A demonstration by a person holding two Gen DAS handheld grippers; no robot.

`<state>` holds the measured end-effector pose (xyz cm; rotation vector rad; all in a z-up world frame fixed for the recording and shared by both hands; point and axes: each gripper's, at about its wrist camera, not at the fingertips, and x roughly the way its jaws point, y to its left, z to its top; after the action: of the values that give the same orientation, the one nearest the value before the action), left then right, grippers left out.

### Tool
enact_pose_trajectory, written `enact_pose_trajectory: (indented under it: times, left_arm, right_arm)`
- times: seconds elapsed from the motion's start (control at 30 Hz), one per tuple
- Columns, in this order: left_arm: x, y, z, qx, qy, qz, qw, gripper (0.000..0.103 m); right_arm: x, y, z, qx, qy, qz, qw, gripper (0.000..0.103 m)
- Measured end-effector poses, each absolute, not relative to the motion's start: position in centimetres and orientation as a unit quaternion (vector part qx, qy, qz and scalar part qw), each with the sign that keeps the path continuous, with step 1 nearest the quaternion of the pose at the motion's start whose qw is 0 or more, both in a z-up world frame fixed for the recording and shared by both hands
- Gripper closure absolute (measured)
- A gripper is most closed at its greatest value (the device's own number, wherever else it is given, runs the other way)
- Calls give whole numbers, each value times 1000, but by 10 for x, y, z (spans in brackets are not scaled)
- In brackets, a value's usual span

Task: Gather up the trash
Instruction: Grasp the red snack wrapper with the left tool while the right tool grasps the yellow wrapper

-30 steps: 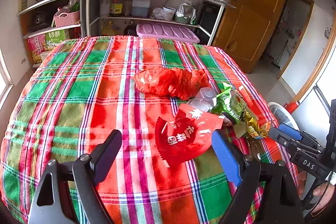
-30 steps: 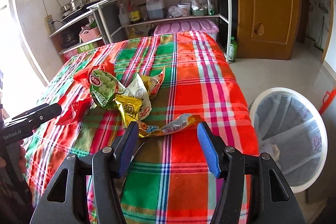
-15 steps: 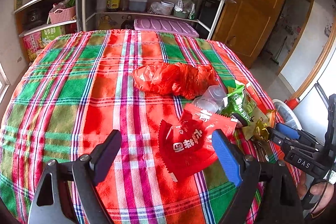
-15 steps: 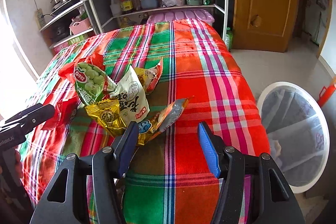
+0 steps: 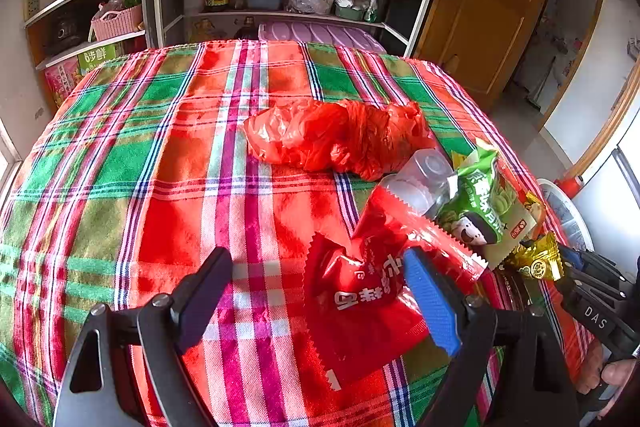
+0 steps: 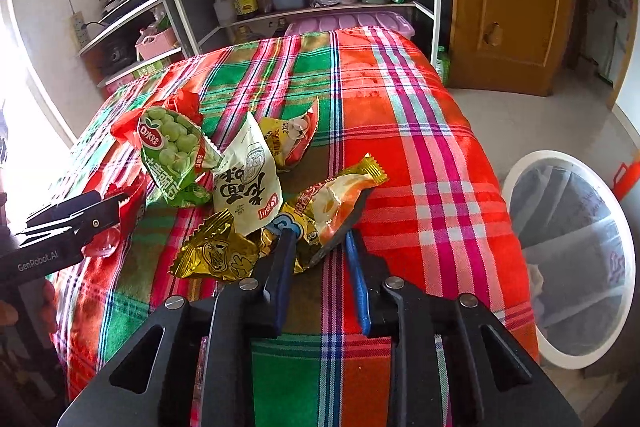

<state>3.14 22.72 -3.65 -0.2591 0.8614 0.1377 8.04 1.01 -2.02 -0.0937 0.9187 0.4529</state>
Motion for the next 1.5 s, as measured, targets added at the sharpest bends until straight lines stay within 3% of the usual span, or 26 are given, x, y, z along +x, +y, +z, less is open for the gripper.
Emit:
enact_pose_trajectory:
  times: [0.2, 0.33, 0.53, 0.67, 1.07, 1.43, 1.5]
  left_arm:
    - [33, 225, -38, -114, 418, 78, 898, 21]
    - [33, 226, -37, -114, 414, 68, 901, 33]
    - [32, 221, -35, -118, 413, 40, 902, 60]
    - [31, 218, -33, -119, 412, 34, 903, 67]
    - [25, 218, -26, -125, 397, 35, 908, 78]
    - [22, 220, -22, -128, 392, 40, 910, 80]
    - [23, 220, -24, -129, 393, 39, 910, 80]
  right_arm:
    - [80, 7, -21, -39, 438, 214, 872, 86]
    - [80, 4, -21, -40, 438, 212, 873, 91]
    - [79, 4, -20, -38, 436, 212, 874, 96]
    - [78, 3, -19, -37, 433, 213, 875, 97]
    - [71, -1, -13, -31, 419, 218, 881, 99]
    - [71, -11, -10, 1, 418, 235, 877, 101]
    - [76, -11, -14, 9, 430, 241, 870, 95]
